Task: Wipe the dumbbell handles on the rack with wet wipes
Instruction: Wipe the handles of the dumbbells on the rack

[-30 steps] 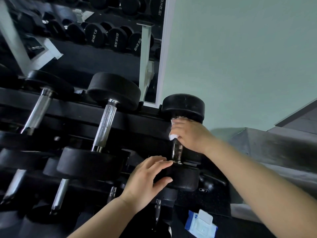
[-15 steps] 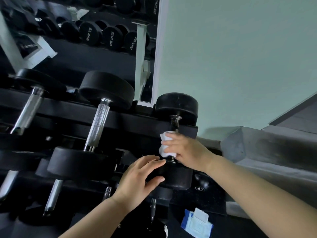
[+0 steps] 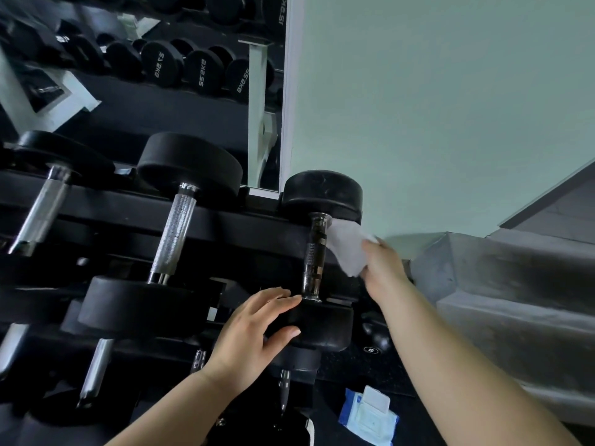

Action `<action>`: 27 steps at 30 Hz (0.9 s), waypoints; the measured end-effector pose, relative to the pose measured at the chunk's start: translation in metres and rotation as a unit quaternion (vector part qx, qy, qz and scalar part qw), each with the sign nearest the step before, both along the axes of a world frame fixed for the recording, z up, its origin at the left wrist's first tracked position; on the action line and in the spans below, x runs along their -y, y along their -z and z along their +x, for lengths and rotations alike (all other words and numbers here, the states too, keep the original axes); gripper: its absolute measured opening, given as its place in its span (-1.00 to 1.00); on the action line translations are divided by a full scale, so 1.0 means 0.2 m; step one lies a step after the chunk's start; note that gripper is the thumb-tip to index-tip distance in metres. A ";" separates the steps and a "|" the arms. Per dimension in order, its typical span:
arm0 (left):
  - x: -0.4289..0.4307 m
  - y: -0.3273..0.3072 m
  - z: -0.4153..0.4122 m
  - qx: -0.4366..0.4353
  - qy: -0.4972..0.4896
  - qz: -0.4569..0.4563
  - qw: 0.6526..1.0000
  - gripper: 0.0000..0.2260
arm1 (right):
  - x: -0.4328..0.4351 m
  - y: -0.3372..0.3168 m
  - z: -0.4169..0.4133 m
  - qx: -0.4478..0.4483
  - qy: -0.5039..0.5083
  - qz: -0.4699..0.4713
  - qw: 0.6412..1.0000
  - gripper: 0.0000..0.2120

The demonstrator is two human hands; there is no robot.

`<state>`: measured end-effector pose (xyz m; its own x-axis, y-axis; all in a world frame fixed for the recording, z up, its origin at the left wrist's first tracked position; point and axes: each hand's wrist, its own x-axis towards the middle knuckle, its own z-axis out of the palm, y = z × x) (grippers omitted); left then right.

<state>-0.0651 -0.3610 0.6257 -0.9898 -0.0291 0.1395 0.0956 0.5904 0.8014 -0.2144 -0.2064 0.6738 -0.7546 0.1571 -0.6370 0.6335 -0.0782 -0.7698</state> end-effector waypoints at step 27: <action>0.01 -0.03 -0.01 -0.028 0.018 -0.037 0.999 -0.60 | 0.01 0.01 0.14 -0.132 -0.294 0.076 0.944 -0.73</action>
<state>-0.0679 -0.3630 0.6321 -0.9807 0.0195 0.1946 0.1612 0.6436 0.7482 -0.1858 -0.2076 0.6708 -0.8686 -0.2643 -0.4190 0.3179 0.3513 -0.8806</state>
